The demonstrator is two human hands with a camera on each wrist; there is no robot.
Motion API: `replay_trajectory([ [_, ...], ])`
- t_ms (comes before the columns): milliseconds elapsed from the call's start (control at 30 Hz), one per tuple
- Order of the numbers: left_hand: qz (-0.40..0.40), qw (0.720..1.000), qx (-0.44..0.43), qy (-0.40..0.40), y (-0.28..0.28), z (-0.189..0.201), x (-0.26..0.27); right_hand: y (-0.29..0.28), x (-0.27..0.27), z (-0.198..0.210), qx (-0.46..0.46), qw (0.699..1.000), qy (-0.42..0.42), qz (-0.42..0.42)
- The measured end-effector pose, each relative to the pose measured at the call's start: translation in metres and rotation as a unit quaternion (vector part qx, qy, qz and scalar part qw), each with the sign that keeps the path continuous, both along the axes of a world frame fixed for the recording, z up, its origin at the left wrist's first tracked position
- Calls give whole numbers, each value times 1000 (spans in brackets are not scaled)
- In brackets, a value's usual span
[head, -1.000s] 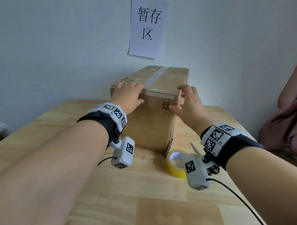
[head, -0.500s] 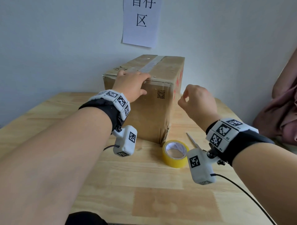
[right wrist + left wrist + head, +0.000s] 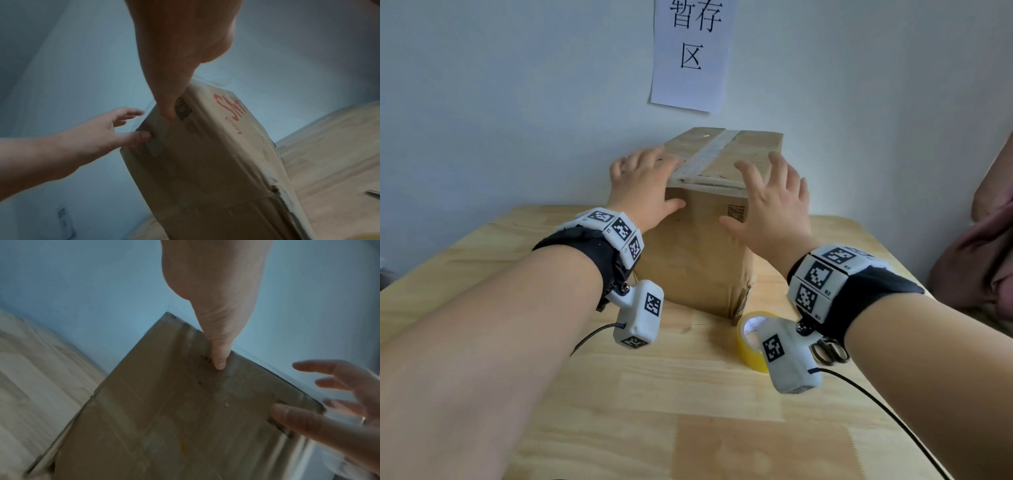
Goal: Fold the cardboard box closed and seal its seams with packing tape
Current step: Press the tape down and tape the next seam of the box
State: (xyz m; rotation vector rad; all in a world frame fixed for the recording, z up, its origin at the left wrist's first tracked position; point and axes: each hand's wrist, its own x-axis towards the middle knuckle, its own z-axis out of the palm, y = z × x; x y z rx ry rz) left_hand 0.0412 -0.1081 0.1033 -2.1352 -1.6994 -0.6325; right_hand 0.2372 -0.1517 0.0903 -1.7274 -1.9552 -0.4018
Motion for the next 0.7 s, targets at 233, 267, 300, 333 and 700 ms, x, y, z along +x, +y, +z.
replay_trajectory([
  [233, 50, 974, -106, -193, 17, 5, -42, 21, -8, 8, -73, 991, 110, 11],
  [267, 25, 965, -124, -231, 17, 4, -44, 21, -5, 6, -67, 990, 119, 25],
  [300, 7, 958, -132, -253, 18, 3, -45, 21, -1, 5, -62, 989, 126, 37],
  [333, -4, 956, -133, -262, 17, 2, -45, 22, 4, 4, -60, 988, 132, 45],
  [700, -72, 953, -51, -288, -27, -20, -39, 12, 56, 20, -118, 969, 194, 94],
])
